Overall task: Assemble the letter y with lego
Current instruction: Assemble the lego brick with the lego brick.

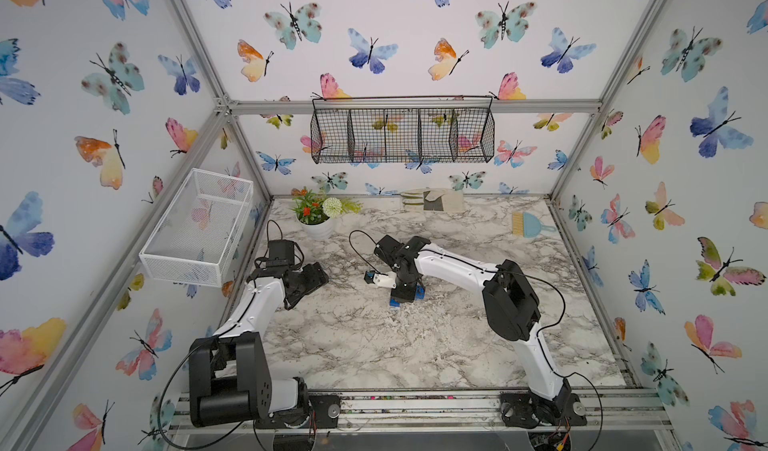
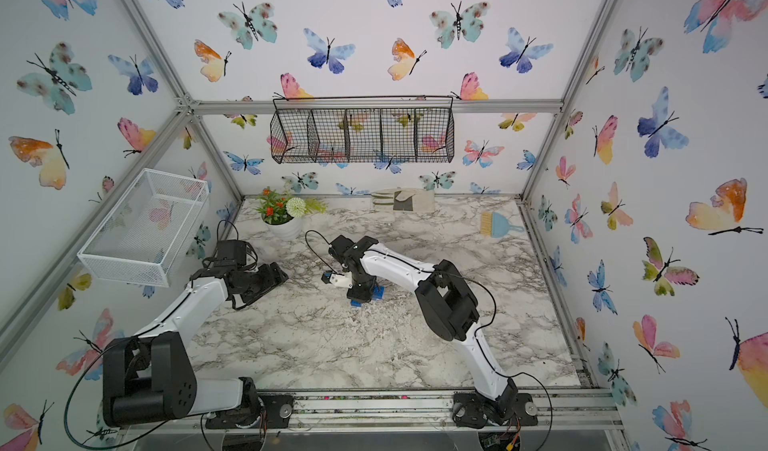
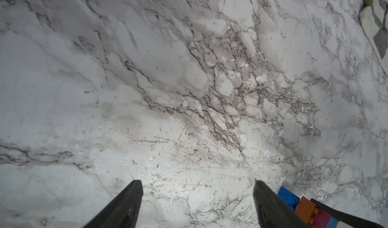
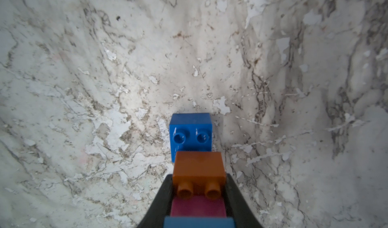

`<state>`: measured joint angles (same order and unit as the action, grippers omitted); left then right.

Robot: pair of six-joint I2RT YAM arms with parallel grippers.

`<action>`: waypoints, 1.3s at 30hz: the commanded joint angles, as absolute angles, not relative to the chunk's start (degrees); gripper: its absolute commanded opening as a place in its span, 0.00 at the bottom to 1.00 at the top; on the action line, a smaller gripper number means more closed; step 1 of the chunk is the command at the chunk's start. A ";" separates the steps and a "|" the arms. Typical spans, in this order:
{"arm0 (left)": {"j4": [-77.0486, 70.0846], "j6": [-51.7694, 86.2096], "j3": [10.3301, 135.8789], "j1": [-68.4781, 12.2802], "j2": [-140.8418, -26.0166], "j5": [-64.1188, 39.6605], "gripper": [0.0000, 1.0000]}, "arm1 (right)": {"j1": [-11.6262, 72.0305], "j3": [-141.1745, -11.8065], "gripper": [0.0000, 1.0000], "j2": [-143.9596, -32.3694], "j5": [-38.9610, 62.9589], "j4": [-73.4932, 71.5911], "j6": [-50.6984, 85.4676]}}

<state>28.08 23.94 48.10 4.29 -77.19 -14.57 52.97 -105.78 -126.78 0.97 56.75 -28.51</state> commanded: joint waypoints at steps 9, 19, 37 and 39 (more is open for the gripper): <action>28.13 23.04 47.70 5.03 -77.16 -15.91 0.84 | 54.49 -107.73 0.15 -128.85 1.94 60.42 -27.22; 28.13 23.03 47.55 5.10 -76.82 -15.83 0.84 | 54.83 -107.49 0.15 -130.07 0.55 61.41 -25.86; 28.04 23.13 47.55 5.11 -76.99 -15.82 0.84 | 56.77 -110.78 0.14 -135.30 -2.84 65.30 -21.36; 28.04 23.18 47.38 5.12 -76.87 -15.73 0.84 | 56.86 -111.24 0.14 -135.44 -2.94 65.37 -21.36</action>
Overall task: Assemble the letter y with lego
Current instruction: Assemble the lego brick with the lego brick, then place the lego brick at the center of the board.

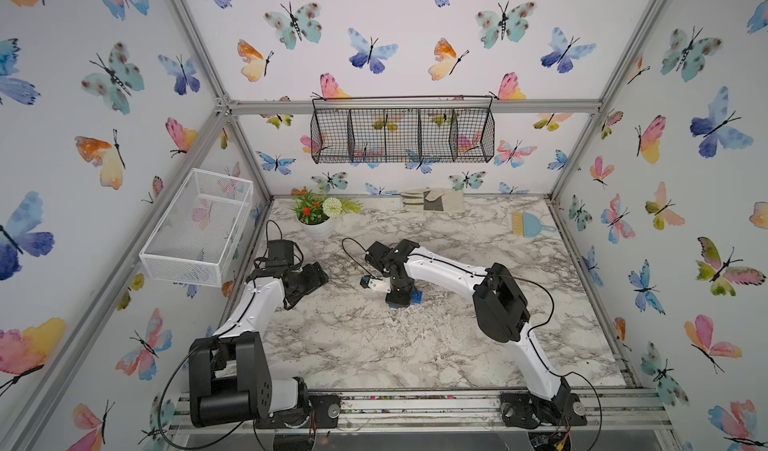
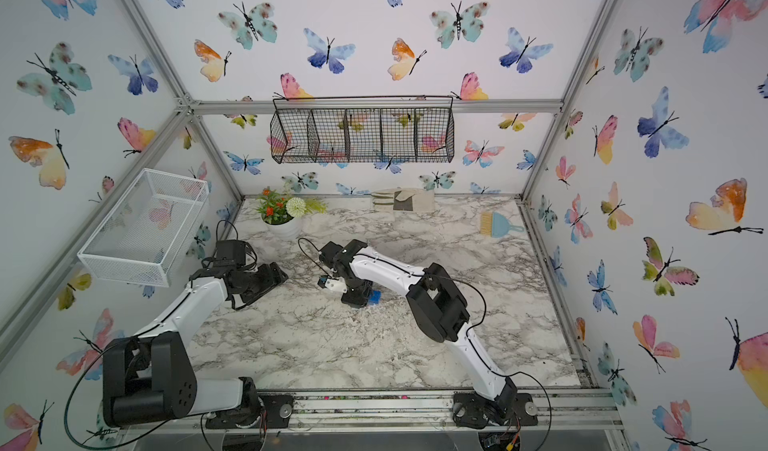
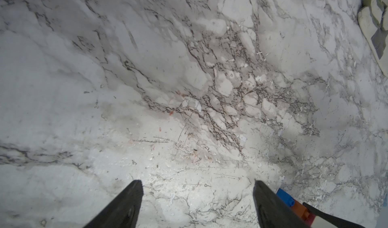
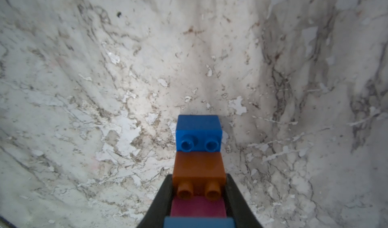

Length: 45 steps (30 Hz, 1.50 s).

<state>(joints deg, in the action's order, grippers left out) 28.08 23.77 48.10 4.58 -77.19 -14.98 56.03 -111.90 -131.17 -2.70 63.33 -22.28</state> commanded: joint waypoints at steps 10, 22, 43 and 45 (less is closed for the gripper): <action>28.09 23.19 47.55 5.19 -77.43 -15.47 0.84 | 56.87 -113.13 0.13 -134.15 -3.64 65.38 -20.91; 27.77 22.95 47.64 5.56 -77.87 -15.82 0.84 | 56.56 -104.74 0.14 -121.73 4.59 55.10 -20.75; 27.85 22.80 47.64 5.63 -78.13 -16.00 0.84 | 42.58 -87.33 0.24 -122.38 55.04 48.64 -31.37; 28.02 22.83 47.59 5.64 -78.13 -15.91 0.84 | 42.57 -88.50 0.27 -124.24 53.76 50.34 -32.06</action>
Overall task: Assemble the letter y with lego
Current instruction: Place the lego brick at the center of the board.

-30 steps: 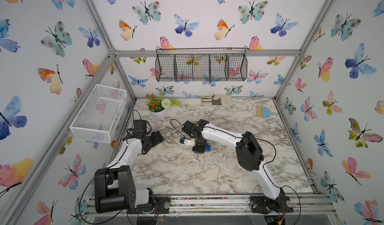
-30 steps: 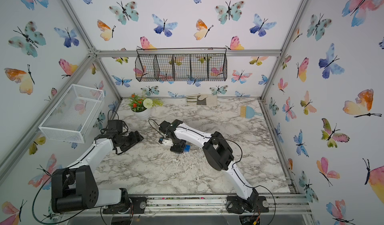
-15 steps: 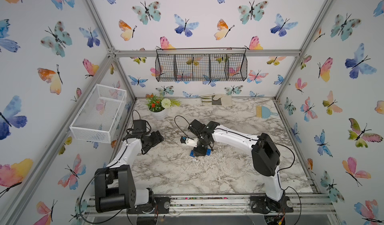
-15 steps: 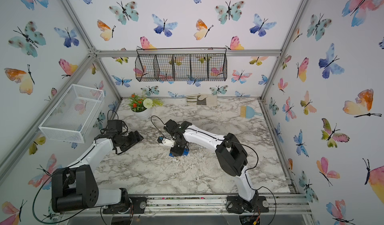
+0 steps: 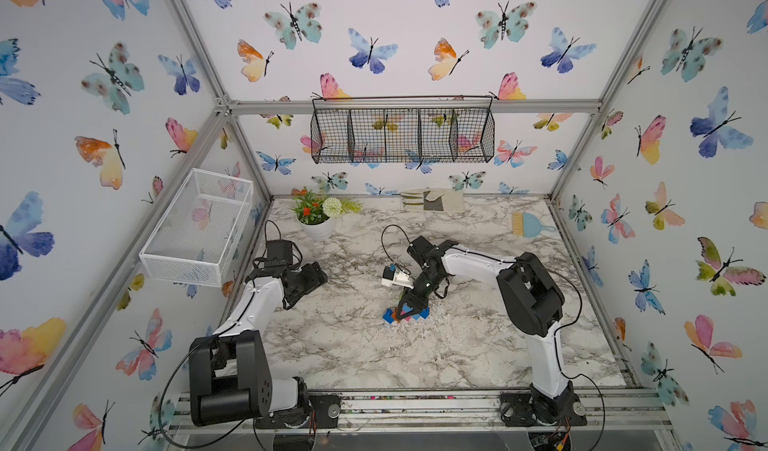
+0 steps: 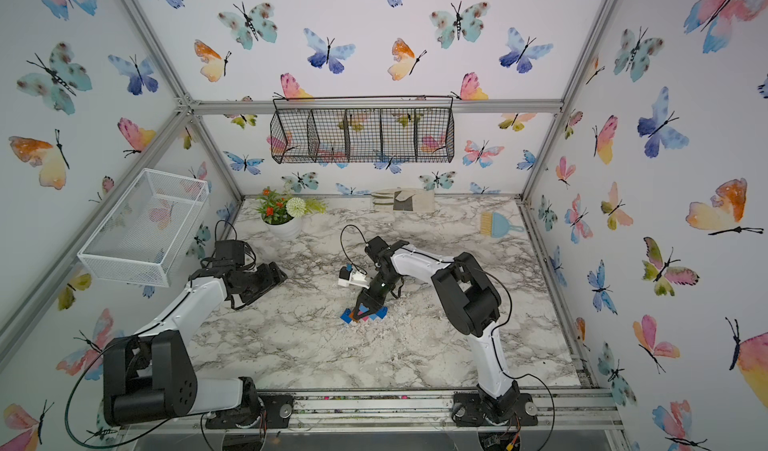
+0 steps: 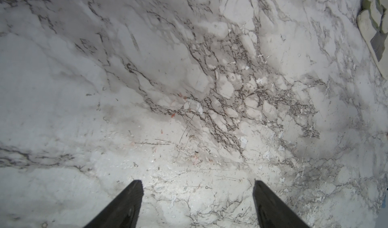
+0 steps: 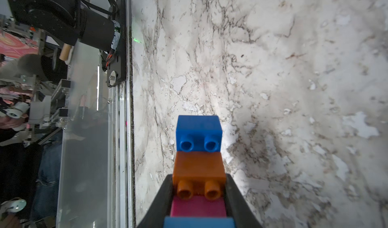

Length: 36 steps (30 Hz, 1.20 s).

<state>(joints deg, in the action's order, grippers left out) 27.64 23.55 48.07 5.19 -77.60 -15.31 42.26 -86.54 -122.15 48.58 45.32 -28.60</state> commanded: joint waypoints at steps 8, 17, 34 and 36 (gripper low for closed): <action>27.96 22.84 47.64 5.65 -78.05 -15.72 0.84 | 41.21 -90.14 0.33 -127.97 55.72 51.02 -32.38; 27.95 22.85 47.64 5.63 -78.04 -15.79 0.84 | 38.85 -93.18 0.38 -133.18 59.51 54.99 -35.24; 27.95 22.84 47.55 5.65 -78.13 -15.73 0.84 | 36.81 -93.27 0.67 -131.68 46.02 40.74 -19.72; 27.95 22.75 47.55 5.63 -78.14 -15.73 0.84 | 35.84 -92.39 0.71 -129.30 39.95 35.95 -13.67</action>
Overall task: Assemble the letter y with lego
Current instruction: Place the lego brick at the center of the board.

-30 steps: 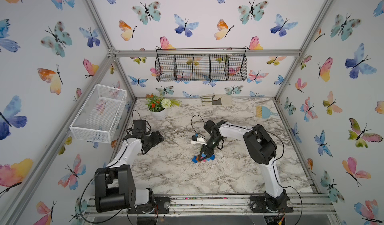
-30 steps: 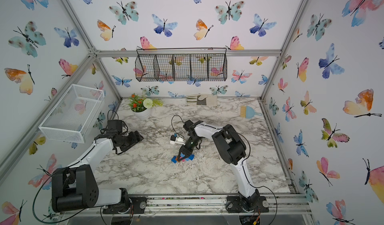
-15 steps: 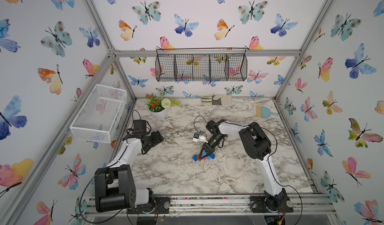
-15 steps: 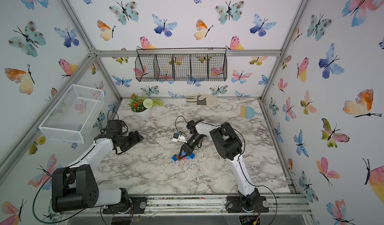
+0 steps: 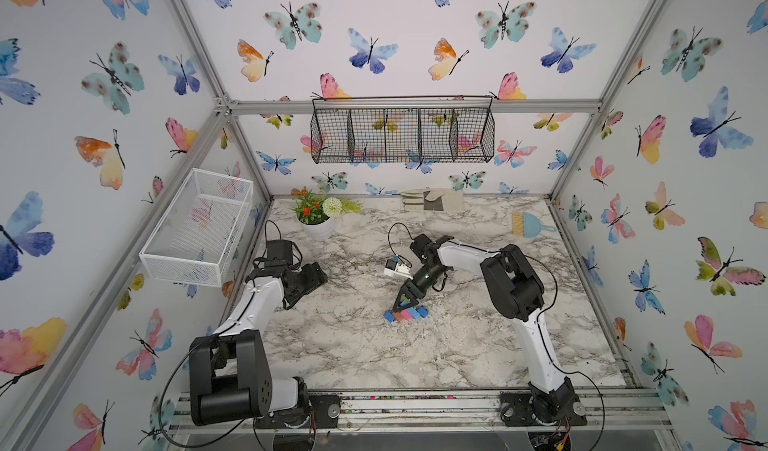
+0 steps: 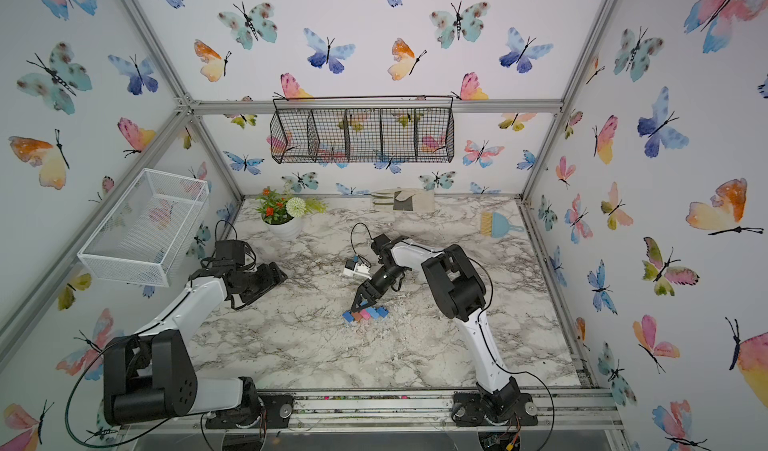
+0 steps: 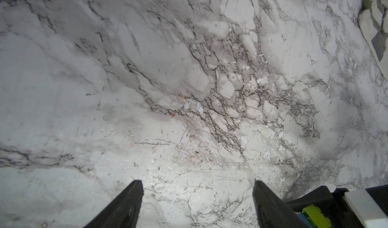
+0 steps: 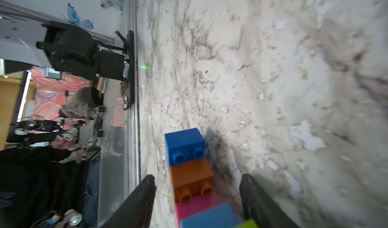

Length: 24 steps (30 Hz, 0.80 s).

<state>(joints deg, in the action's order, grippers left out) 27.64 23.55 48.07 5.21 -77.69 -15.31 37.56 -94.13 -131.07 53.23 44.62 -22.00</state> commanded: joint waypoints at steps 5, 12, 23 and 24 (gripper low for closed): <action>28.06 22.69 47.51 5.63 -77.96 -15.55 0.84 | 35.07 -79.28 0.75 -112.61 22.48 17.80 -0.30; 28.08 22.63 47.55 5.64 -77.87 -15.38 0.84 | 37.22 -66.89 0.73 -97.73 19.05 23.49 -1.28; 28.08 22.59 47.64 5.65 -78.30 -15.29 0.84 | 47.51 -63.89 0.73 -98.28 5.35 35.75 -4.44; 28.04 22.60 47.64 5.67 -78.31 -15.23 0.84 | 47.79 -63.90 0.73 -98.60 5.23 35.48 -4.40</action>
